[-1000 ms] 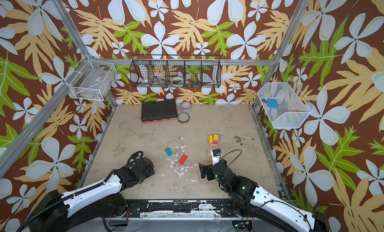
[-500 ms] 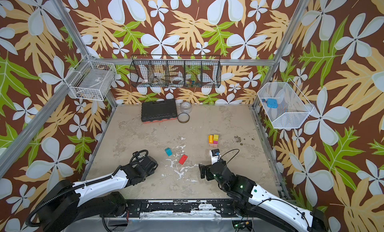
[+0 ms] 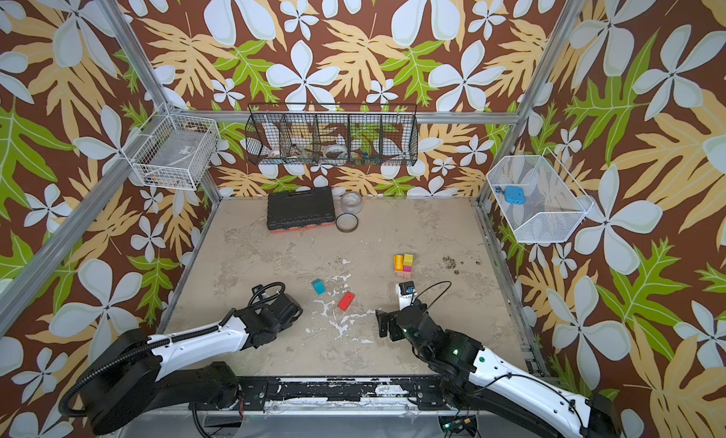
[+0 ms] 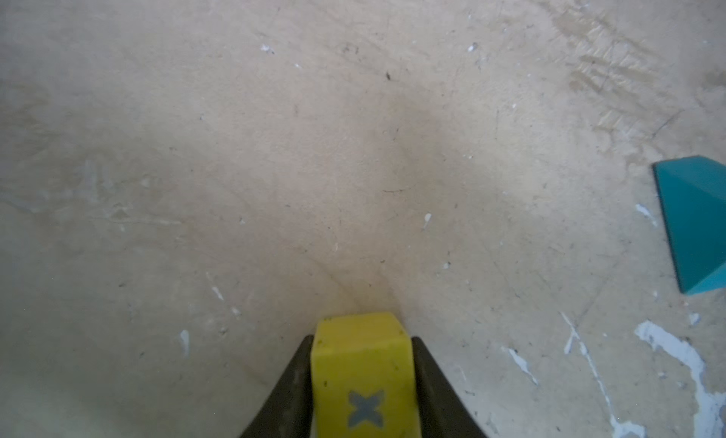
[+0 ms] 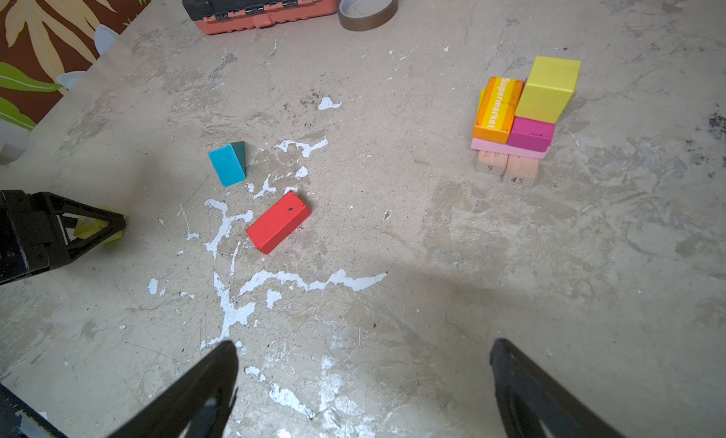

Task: Build the wood block tower
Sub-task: 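Lift the yellow X cube with the left gripper and carry it toward the tower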

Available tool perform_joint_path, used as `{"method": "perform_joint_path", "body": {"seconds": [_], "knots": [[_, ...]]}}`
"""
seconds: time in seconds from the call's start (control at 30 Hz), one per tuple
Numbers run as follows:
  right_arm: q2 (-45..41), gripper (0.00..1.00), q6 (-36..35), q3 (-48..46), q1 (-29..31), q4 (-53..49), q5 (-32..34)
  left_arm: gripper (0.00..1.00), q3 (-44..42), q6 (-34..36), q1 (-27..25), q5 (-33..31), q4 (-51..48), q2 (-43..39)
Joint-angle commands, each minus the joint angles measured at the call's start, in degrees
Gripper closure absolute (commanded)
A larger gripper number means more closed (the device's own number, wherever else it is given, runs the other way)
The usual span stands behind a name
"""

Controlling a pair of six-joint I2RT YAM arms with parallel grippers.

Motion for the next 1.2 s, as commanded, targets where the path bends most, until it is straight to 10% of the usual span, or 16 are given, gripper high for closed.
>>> {"method": "perform_joint_path", "body": {"seconds": [0.0, 0.23, 0.47, 0.9, 1.17], "knots": [[0.08, 0.00, 0.19, 0.36, 0.05, 0.61, 0.64, 0.63, 0.38, -0.64, -0.16, -0.72, -2.39, 0.31], [0.10, 0.00, 0.18, 0.37, 0.05, 0.61, 0.71, 0.67, 1.13, 0.91, -0.76, -0.82, -2.37, -0.07], [0.70, 0.00, -0.34, 1.42, 0.06, 0.26, 2.42, 1.00, 6.15, 8.81, -0.68, -1.08, 0.03, -3.97], [-1.20, 0.00, -0.62, 0.90, 0.05, 0.61, 1.64, 1.00, 20.04, 37.31, 0.14, -4.88, 15.98, 0.58], [-2.83, 0.00, -0.82, 0.25, 0.05, 1.50, 0.74, 1.00, 25.51, 54.65, 2.45, 10.46, 30.00, 10.55]]}}
